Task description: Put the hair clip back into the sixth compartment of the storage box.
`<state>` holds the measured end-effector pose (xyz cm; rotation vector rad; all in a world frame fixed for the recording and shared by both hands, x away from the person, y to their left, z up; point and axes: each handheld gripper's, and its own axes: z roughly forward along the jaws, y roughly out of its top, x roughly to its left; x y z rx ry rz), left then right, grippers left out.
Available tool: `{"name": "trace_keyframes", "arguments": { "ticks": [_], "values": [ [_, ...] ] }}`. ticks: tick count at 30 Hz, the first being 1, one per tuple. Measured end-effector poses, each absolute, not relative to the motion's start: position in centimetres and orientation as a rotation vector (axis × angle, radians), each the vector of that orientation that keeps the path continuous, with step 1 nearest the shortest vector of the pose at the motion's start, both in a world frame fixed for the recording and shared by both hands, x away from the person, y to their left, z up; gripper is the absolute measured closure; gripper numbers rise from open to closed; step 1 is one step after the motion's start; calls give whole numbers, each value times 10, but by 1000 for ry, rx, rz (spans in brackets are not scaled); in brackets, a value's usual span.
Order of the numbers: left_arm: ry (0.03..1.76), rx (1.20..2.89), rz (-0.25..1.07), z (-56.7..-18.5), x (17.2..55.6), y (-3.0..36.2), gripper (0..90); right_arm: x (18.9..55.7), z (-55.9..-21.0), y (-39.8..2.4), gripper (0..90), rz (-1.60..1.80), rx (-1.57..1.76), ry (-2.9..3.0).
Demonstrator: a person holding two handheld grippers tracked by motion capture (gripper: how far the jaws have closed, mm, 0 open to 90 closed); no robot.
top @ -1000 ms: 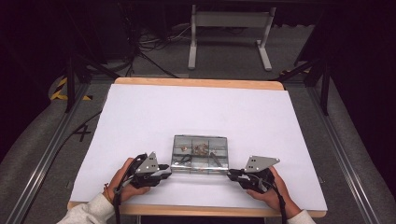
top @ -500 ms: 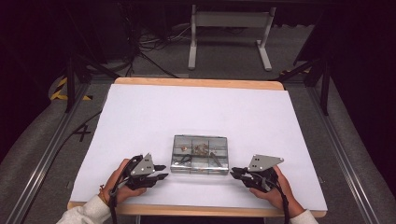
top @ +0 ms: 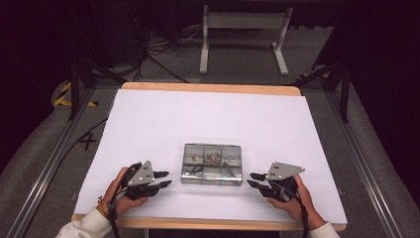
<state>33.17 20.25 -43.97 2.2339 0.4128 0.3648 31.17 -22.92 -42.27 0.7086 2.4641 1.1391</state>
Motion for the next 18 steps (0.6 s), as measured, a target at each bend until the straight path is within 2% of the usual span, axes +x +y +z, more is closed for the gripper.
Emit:
{"name": "trace_keyframes", "arguments": {
  "ticks": [18],
  "values": [
    [499, 2172, 441, -438, 333, 244, 547, 310, -414, -261, 613, 1070, 791, 2348]
  ]
}}
